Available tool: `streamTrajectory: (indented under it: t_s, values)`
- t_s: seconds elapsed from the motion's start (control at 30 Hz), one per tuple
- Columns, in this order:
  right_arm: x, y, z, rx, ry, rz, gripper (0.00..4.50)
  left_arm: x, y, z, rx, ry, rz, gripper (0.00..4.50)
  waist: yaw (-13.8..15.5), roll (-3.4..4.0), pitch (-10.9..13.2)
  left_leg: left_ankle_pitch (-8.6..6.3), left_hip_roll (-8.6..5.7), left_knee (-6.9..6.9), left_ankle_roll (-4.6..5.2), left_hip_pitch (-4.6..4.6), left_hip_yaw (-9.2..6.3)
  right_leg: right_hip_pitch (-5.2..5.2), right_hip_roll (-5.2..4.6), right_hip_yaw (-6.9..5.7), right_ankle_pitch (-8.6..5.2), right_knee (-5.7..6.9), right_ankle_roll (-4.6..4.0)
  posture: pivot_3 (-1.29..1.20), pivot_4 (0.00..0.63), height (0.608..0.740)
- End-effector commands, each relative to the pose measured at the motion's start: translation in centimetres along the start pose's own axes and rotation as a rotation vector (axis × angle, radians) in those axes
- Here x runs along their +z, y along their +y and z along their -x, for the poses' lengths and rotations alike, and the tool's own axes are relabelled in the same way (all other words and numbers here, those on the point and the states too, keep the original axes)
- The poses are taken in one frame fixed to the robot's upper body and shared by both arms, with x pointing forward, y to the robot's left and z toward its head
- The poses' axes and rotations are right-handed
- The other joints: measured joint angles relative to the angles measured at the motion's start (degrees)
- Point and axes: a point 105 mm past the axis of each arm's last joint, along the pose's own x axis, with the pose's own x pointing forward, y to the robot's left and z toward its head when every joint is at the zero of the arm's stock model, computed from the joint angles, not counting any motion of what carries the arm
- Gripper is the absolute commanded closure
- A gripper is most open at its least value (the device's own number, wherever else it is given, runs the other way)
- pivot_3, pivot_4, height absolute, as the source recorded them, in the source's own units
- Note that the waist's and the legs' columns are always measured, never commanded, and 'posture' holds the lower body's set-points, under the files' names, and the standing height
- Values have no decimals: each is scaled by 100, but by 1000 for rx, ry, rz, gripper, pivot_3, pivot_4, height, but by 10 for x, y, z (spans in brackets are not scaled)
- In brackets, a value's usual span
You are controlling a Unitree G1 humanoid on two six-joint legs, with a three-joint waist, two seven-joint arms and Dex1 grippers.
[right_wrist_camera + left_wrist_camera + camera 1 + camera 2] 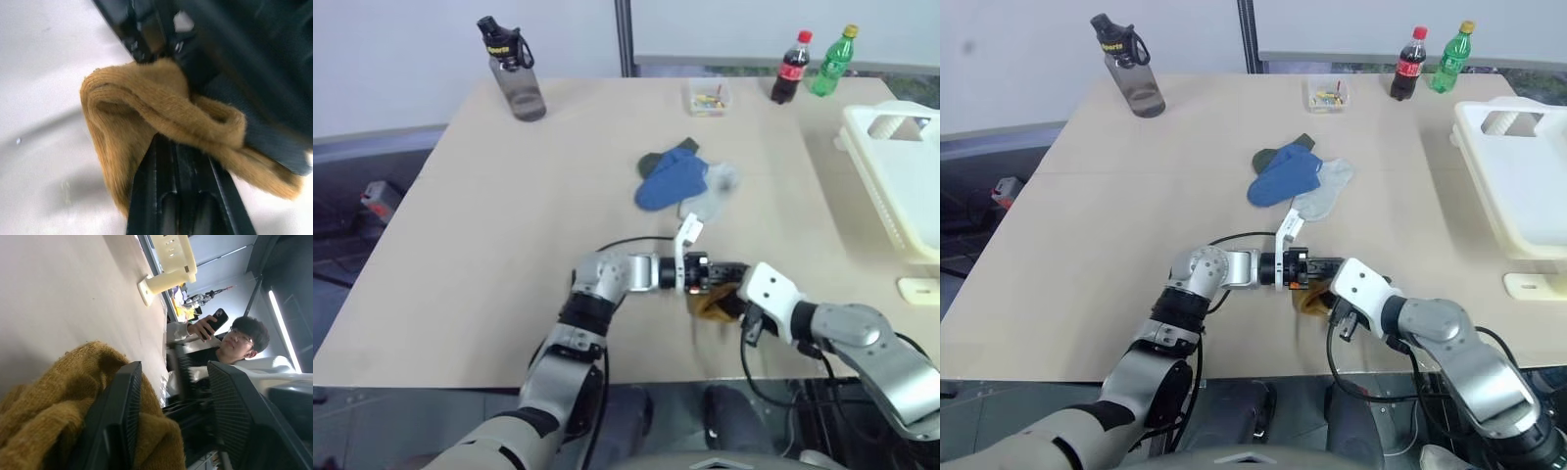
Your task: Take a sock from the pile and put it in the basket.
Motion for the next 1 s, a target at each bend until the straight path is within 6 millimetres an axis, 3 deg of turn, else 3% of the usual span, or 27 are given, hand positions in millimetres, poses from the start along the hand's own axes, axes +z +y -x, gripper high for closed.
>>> streamTrajectory:
  t_s: [0.03, 0.17, 0.23, 0.3, 0.37, 0.53, 0.63, 0.67, 0.7, 0.8, 1.0]
  values:
    - [14, 6, 21, -10, -24, 35, 2448, -10, 6, -13, 15, 46, 2, 2036, 7, 1, -1, -3, 0, 0, 6, -2, -2, 0, -1, -3, -1, -1, 2, 0, 150, 740]
    - [14, 9, 38, -78, -43, -72, 797, -31, 17, -20, 57, 139, -17, 2036, 41, 2, -3, -7, 0, 1, 12, -2, -7, 6, -3, -9, -3, -7, 6, 0, 150, 740]
    - [15, 16, 42, -74, -72, -157, 797, -34, 15, -18, 29, 142, -32, 2036, 59, 3, -5, -7, 0, 2, 13, 0, -8, 10, -4, -11, -2, -11, 4, 0, 150, 740]
    - [16, 19, 44, -79, -100, -214, 797, -21, -3, -7, -82, 69, -18, 2036, 62, 6, -7, -9, 0, 2, 15, 4, -8, 14, -3, -9, -1, -13, 3, 0, 150, 740]
    - [18, 20, 45, -88, -141, -282, 797, -7, -21, 12, -176, 5, -5, 2036, 15, 6, -6, -15, 1, 2, 25, 5, -7, 13, -2, -7, -2, -13, 5, 0, 150, 740]
    - [30, 6, 48, -162, -224, -333, 797, 1, -41, 61, -197, -42, -61, 2036, -49, 16, -1, -16, 10, -1, 27, 5, -4, -1, 7, -1, -2, 2, 3, 0, 150, 740]
    - [34, -8, 47, -176, -250, -393, 797, 4, -46, 89, -121, -59, -189, 2036, -42, 18, 1, -16, 10, -3, 27, 6, -3, -5, 8, 3, 1, 9, -2, 0, 150, 740]
    - [34, -12, 45, -171, -244, -406, 284, 4, -47, 97, -91, -55, -234, 2036, -31, 19, 1, -16, 10, -2, 27, 6, -2, -5, 7, 3, 4, 9, -7, 0, 150, 740]
    - [34, -15, 43, -166, -234, -419, 41, 3, -47, 104, -64, -48, -276, 2036, -30, 19, 1, -16, 9, -2, 26, 6, -1, -4, 7, 3, 4, 9, -8, 0, 150, 740]
    - [30, -20, 35, -146, -192, -446, 41, -2, -46, 117, 14, -9, -400, 2036, -11, 19, 2, -15, 6, -2, 26, 4, -2, -4, 4, 1, 5, 7, -9, 0, 150, 740]
    - [1, -21, 24, -99, -3, -483, 41, -24, -40, 132, 123, 104, -645, 2036, -13, 22, 3, -5, 4, -25, 8, -4, 10, -16, -1, 13, 6, -15, -12, 0, 150, 740]
